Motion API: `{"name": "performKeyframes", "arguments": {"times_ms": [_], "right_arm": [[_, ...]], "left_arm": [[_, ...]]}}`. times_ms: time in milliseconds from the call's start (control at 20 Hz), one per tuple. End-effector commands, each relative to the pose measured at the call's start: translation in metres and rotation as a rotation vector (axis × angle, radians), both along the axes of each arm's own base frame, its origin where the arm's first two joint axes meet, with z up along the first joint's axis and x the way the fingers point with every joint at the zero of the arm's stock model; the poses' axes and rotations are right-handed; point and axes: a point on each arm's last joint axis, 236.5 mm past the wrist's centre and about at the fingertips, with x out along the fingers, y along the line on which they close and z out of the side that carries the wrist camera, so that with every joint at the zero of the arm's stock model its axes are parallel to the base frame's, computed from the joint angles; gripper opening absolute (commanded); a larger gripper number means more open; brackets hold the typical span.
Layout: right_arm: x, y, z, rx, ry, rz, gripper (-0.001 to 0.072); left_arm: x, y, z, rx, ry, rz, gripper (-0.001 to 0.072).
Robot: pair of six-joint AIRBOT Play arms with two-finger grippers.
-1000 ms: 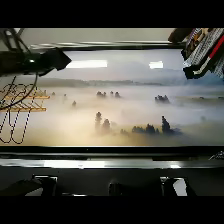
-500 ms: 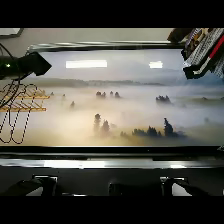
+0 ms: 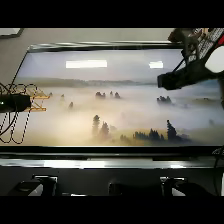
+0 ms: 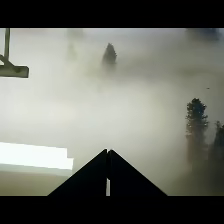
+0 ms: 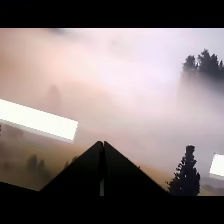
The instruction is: Fold the clothes and pants, and hang the long-sleeved shirts on hangers.
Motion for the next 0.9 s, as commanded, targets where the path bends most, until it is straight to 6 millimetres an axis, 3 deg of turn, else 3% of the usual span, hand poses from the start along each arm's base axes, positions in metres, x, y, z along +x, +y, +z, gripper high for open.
{"name": "performKeyframes", "arguments": {"times_ms": [0,850], "right_arm": [[-0.0242,0.0013,-0.0228,-0.032,0.092,0.027,0.0034],[-0.0267,0.001,-0.0239,-0.034,0.104,0.028,0.0034]], "left_arm": [[-0.0107,0.0192,-0.0164,0.01,0.018,0.05,0.0022],[-0.0106,0.0202,-0.0162,0.012,0.018,0.052,0.0022]]}}
